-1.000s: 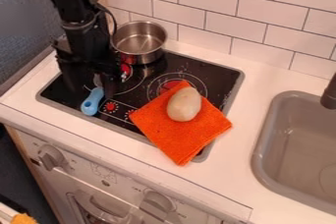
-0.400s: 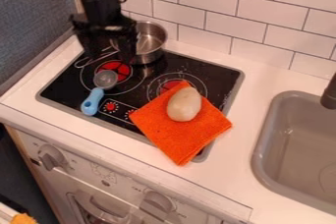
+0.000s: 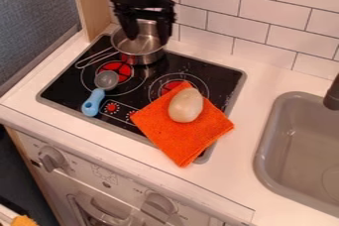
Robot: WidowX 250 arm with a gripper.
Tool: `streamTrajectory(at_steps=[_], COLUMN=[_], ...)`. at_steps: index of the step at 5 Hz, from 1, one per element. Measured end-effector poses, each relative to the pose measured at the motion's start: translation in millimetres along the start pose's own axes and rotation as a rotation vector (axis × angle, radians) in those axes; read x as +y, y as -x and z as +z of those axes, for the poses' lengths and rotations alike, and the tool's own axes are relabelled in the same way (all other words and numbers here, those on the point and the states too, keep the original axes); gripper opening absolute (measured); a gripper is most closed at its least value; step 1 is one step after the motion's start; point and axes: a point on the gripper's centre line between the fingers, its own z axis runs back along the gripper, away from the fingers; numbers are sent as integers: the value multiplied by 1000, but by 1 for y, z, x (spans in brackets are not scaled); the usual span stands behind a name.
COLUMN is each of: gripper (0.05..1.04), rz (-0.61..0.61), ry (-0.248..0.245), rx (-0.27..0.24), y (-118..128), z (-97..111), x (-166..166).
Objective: Move the pan to the upper right corner of the burner
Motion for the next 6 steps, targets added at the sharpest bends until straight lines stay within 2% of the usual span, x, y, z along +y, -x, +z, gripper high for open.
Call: streamTrajectory(at_steps=[2,3,4,5,6], gripper=[999,999,985,912,596], rz=[-54,-45,-38,-32,-15], ry=[-42,-60,-101,-117,-110], rx=[6,26,43,36,43], y=[-23,-30,-35,-36,-29], z=[-27,-45,-54,-55,-57], x=[-31,-26,-18,-14,-9])
